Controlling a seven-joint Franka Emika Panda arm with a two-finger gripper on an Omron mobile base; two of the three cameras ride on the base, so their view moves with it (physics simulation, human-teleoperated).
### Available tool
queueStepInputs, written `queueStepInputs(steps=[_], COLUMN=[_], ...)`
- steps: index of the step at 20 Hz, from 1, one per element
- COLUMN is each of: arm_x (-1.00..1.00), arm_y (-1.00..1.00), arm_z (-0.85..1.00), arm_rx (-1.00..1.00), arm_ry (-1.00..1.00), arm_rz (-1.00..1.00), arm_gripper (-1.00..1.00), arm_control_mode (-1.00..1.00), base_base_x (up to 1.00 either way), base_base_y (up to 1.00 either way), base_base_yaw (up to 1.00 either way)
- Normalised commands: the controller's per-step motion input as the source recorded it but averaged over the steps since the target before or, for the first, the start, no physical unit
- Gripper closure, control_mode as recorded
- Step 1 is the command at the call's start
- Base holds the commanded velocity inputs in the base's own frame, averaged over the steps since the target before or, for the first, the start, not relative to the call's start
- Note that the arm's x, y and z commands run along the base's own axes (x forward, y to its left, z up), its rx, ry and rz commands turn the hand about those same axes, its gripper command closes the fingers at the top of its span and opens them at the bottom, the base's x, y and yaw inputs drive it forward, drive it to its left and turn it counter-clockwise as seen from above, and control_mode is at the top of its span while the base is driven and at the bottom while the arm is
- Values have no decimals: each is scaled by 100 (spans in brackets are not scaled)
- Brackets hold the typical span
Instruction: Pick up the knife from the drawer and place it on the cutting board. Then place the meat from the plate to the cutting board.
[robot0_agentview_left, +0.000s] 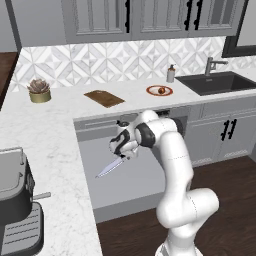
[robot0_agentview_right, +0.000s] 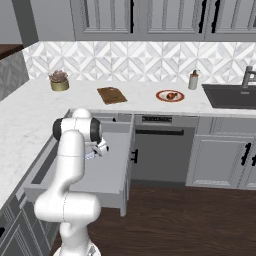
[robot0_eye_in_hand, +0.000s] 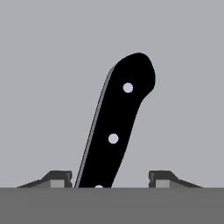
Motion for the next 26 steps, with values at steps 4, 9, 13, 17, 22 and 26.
queueStepInputs(steps=[4, 9, 13, 17, 22, 26], arm_x=[0, -41, -67, -91, -100, -100], arm_y=[0, -16, -1, -13, -58, -57], arm_z=[-2, 10, 95, 100, 100, 100], arm_rx=[0, 1, 3, 4, 3, 4], arm_ry=[0, -1, -20, -26, -30, -22], arm_rz=[0, -1, -5, -7, -9, -9], arm_gripper=[100, 100, 100, 100, 100, 100], arm_control_mode=[-100, -100, -100, -100, -100, -100], base_base_x=[0, 0, 0, 0, 0, 0], base_base_y=[0, 0, 0, 0, 0, 0], base_base_yaw=[0, 0, 0, 0, 0, 0])
